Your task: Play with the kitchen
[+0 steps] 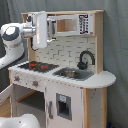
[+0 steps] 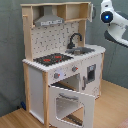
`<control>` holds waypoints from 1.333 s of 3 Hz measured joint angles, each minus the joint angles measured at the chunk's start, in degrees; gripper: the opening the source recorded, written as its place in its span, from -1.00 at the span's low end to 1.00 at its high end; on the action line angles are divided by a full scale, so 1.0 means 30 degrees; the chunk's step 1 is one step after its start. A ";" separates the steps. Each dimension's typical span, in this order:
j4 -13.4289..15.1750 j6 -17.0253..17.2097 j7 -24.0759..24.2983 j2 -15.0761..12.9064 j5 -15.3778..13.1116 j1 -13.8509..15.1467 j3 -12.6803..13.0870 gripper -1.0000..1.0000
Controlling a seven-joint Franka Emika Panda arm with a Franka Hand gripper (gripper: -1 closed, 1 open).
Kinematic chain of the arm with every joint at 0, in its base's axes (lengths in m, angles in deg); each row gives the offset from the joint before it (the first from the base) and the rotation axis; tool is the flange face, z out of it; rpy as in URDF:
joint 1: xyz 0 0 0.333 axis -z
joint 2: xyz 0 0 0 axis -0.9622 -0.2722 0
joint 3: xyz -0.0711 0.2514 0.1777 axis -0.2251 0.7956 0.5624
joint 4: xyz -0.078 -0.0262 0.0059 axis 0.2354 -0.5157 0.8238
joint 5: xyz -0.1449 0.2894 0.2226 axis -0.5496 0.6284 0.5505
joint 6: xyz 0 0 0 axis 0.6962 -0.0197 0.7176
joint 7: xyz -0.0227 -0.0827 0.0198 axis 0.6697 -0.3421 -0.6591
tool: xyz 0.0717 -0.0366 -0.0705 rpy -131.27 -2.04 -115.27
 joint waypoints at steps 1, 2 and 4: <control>-0.0441 -0.1171 0.0198 -0.1117 -0.0002 0.0698 0.0578 1.00; -0.1643 -0.1593 0.0169 -0.2147 -0.0004 0.1479 0.1264 1.00; -0.4231 -0.1598 0.0142 -0.3833 -0.0005 0.3185 0.3233 1.00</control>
